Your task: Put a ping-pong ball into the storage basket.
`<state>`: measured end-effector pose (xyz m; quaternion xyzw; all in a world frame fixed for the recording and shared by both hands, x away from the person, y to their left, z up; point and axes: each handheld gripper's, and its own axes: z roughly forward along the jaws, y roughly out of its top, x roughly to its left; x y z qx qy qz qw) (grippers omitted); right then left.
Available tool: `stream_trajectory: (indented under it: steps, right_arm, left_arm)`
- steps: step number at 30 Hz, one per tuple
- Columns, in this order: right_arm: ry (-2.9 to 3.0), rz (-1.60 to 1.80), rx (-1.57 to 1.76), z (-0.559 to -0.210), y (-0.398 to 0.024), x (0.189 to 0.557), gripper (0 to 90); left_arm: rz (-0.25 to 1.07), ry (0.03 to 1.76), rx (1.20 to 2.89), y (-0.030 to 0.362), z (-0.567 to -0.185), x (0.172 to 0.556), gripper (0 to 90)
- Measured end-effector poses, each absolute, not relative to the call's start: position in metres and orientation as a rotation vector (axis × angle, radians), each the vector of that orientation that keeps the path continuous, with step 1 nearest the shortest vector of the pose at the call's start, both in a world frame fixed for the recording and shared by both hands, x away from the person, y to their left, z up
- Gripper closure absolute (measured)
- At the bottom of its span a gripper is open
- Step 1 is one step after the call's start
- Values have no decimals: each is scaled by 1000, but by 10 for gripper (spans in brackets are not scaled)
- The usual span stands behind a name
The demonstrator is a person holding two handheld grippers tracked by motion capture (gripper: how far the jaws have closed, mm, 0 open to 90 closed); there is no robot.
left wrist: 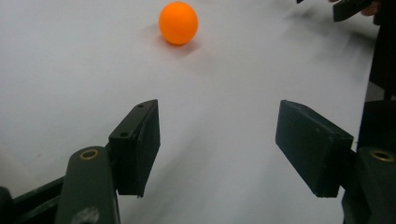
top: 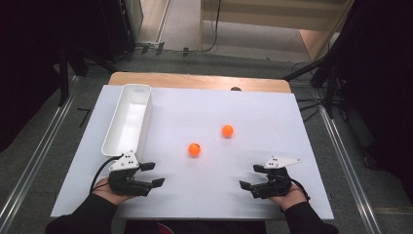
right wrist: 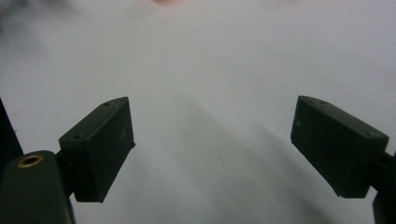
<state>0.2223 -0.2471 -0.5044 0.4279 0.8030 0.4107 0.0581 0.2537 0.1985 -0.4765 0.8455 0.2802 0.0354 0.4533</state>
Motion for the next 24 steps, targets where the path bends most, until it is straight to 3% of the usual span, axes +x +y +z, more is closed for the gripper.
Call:
stream_trajectory:
  steps: [21, 24]
  right_arm:
    - [2412, 1233, 1329, -504, -251, 219, 118]
    - [2407, 1233, 1326, -504, -251, 219, 118]
  left_arm:
    - [77, 691, 2061, 173, -469, 267, 275]
    - [76, 697, 2061, 170, -468, 269, 226]
